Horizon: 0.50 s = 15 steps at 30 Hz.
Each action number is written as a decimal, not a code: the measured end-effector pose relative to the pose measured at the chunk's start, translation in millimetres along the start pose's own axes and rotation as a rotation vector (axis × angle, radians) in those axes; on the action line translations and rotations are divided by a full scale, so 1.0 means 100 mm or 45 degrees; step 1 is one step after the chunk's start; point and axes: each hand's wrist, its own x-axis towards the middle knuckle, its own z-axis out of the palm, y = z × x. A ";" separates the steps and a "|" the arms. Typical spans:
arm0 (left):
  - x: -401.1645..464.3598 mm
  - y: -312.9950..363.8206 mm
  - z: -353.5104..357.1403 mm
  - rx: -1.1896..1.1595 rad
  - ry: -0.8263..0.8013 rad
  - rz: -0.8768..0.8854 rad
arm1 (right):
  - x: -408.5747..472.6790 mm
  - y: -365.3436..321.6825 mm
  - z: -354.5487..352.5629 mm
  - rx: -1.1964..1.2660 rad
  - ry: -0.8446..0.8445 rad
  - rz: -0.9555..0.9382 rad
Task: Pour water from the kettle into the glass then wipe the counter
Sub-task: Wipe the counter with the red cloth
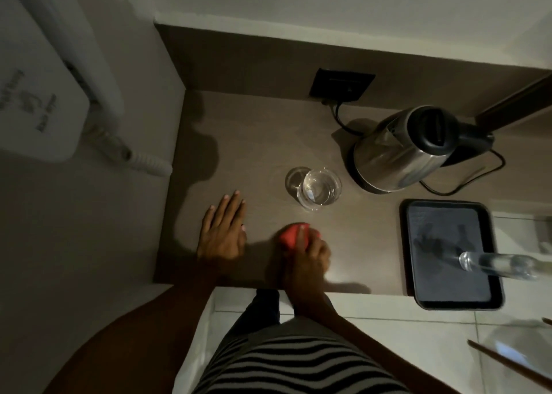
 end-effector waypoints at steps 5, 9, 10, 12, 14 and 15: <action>0.01 -0.01 -0.04 0.015 -0.027 0.023 | 0.06 0.07 -0.03 -0.100 -0.269 -0.772; 0.04 -0.01 -0.06 0.002 -0.045 0.021 | 0.30 0.67 -0.38 -0.184 -0.329 -1.151; 0.05 -0.01 -0.06 -0.004 -0.056 0.015 | 0.38 0.83 -0.48 -0.211 -0.298 -1.073; 0.05 -0.01 -0.05 -0.007 -0.066 0.001 | 0.49 1.16 -0.65 -0.233 -0.116 -0.800; 0.04 -0.01 -0.05 0.000 -0.067 -0.016 | 0.52 1.36 -0.72 -0.205 0.070 -0.449; 0.04 -0.01 -0.05 0.002 -0.068 -0.023 | 0.51 1.37 -0.70 -0.188 0.169 -0.251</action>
